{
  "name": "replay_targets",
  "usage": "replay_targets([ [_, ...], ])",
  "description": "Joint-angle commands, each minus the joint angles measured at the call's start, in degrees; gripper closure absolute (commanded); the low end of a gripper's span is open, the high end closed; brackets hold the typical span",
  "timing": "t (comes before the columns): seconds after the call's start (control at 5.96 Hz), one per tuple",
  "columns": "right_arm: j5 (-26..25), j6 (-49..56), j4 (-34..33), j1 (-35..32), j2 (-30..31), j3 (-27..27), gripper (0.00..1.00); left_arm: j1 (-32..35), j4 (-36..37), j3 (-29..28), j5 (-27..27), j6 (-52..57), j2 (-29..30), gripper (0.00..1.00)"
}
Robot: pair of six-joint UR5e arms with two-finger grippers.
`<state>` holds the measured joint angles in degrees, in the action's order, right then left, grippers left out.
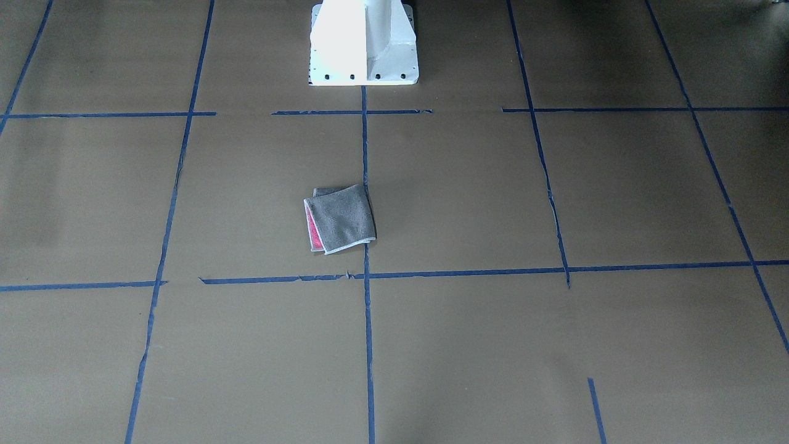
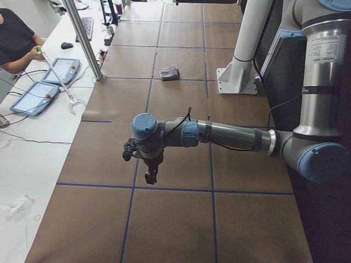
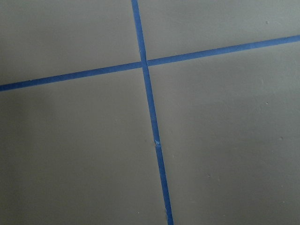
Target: Fold towel twice with both arms
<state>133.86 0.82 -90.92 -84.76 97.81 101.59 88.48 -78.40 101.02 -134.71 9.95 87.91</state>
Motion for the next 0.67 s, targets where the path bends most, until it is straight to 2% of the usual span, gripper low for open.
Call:
replay_targets([
  [0.0, 1.13, 5.92, -3.90, -1.45, 0.19, 0.27, 0.00, 0.11, 2.20, 1.37, 0.42, 0.16, -0.02, 0.00],
  [0.34, 1.14, 6.66, -3.57, -1.46, 0.19, 0.53, 0.00, 0.11, 1.06, -1.78, 0.33, 0.42, -3.42, 0.00],
  [0.5, 1.14, 6.05, -3.39, -1.46, 0.02, 0.54, 0.00, 0.46, 0.62, -0.84, -1.06, -0.01, -3.97, 0.00],
])
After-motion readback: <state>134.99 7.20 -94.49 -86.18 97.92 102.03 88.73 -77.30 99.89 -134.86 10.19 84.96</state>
